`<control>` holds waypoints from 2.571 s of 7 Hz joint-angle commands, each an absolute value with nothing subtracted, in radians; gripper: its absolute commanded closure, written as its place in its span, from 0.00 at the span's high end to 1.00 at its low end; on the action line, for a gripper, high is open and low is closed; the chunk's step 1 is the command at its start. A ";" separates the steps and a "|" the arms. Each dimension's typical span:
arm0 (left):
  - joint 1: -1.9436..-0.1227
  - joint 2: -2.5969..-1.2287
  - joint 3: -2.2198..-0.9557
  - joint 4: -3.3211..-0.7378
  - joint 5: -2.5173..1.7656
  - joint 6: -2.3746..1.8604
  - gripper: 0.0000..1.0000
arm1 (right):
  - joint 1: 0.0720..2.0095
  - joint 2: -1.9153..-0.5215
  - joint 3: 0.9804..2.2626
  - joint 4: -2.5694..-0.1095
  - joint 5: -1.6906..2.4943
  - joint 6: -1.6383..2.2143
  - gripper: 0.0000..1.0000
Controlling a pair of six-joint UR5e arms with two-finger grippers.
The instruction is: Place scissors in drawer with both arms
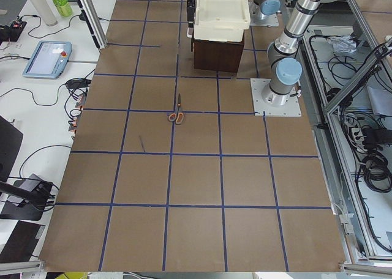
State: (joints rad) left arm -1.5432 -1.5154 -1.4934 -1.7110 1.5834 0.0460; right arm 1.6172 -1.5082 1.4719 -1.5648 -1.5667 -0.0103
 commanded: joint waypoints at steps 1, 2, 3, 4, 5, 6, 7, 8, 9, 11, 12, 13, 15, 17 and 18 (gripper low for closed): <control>-1.539 -1.508 -1.506 -1.720 1.583 0.049 1.00 | 1.659 -1.421 1.416 -1.578 -1.525 -0.017 1.00; -1.525 -1.508 -1.509 -1.726 1.589 0.093 1.00 | 1.681 -1.369 1.375 -1.577 -1.522 -0.026 1.00; -1.493 -1.511 -1.540 -1.724 1.585 0.209 1.00 | 1.710 -1.317 1.340 -1.580 -1.522 -0.075 1.00; -1.462 -1.511 -1.589 -1.701 1.585 0.313 1.00 | 1.727 -1.275 1.304 -1.577 -1.520 -0.106 1.00; -1.421 -1.516 -1.618 -1.680 1.585 0.386 0.99 | 1.750 -1.247 1.280 -1.578 -1.519 -0.151 1.00; -1.367 -1.532 -1.641 -1.657 1.583 0.488 0.98 | 1.764 -1.236 1.275 -1.577 -1.494 -0.219 1.00; -1.341 -1.540 -1.687 -1.593 1.586 0.597 0.98 | 1.769 -1.227 1.275 -1.578 -1.490 -0.338 1.00; -1.327 -1.546 -1.753 -1.498 1.600 0.709 0.98 | 1.772 -1.223 1.278 -1.586 -1.427 -0.467 1.00; -1.318 -1.560 -1.811 -1.403 1.621 0.797 0.98 | 1.772 -1.207 1.285 -1.615 -1.411 -0.603 1.00; -1.281 -1.604 -1.856 -1.321 1.643 0.967 0.98 | 1.781 -1.184 1.331 -1.606 -1.373 -0.696 1.00; -1.247 -1.629 -1.859 -1.313 1.640 1.068 0.97 | 1.782 -1.180 1.353 -1.606 -1.326 -0.753 1.00; -1.243 -1.662 -1.865 -1.283 1.641 1.165 0.97 | 1.784 -1.154 1.359 -1.603 -1.295 -0.820 1.00; -1.243 -1.729 -1.939 -1.089 1.646 1.373 0.97 | 1.786 -1.132 1.361 -1.480 -1.279 -0.900 1.00; -1.211 -1.768 -1.959 -1.042 1.644 1.578 0.97 | 1.786 -1.131 1.364 -1.439 -1.281 -0.910 1.00; -1.171 -1.808 -1.960 -0.987 1.643 1.724 0.97 | 1.786 -1.129 1.380 -1.451 -1.282 -0.925 1.00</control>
State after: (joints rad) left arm -1.2082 -1.7687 -1.9546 -1.0400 1.6444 1.5700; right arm 1.7855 -1.1308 1.3670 -1.4508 -1.2810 -0.9087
